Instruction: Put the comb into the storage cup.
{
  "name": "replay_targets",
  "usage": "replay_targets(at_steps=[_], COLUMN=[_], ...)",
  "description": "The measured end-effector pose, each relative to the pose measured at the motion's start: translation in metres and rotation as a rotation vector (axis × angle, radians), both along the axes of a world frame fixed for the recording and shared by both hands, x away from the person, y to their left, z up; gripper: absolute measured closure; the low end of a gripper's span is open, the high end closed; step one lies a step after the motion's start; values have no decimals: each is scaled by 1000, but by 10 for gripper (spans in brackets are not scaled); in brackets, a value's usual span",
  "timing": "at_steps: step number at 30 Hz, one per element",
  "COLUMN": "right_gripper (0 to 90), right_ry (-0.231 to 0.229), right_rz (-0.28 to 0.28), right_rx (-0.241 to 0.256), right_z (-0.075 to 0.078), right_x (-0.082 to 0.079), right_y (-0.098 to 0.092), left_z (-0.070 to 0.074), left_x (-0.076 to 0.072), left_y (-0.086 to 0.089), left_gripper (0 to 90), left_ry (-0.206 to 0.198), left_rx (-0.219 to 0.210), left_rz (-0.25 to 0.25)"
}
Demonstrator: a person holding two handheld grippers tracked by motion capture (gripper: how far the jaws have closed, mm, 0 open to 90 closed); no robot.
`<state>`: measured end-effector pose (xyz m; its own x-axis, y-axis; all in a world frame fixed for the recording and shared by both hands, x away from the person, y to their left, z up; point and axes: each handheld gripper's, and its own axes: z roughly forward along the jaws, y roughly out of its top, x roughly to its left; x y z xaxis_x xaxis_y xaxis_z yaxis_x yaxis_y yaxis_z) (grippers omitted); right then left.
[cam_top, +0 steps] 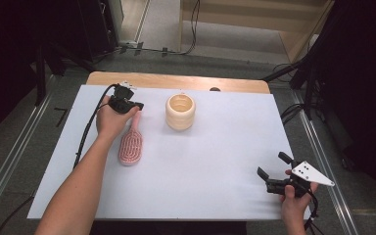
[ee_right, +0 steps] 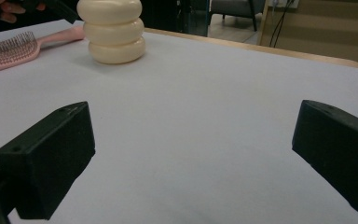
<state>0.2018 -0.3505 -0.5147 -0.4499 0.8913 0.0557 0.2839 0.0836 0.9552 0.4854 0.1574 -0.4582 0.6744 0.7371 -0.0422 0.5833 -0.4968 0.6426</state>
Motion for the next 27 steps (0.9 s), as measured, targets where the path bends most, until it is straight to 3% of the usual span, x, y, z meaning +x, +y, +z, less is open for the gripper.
replay_targets(at_steps=[4,7,11,13,15,22,25,27], right_gripper=[0,0,0,0,0,0,0,0], right_ry=[3,2,3,2,2,1,1,2], right_rz=[1,0,1,2,2,-2,-2,-2], right_rx=[-2,-2,-4,-5,-5,-6,-6,-8], right_z=[0,0,0,0,0,0,0,0], right_x=[0,0,0,0,0,0,0,0], right_y=[0,0,0,0,0,1,1,1], left_z=[-6,-9,-14,-17,-19,-23,-24,-24], left_x=[6,10,13,14,16,19,19,19], left_y=[-7,-9,-15,-15,-14,-8,-1,6], left_gripper=[900,900,900,900,900,900,900,900], left_ry=[26,41,42,46,53,74,83,95], left_rx=[29,26,94,107,95,118,105,64], left_rz=[4,3,-4,3,11,24,39,54])
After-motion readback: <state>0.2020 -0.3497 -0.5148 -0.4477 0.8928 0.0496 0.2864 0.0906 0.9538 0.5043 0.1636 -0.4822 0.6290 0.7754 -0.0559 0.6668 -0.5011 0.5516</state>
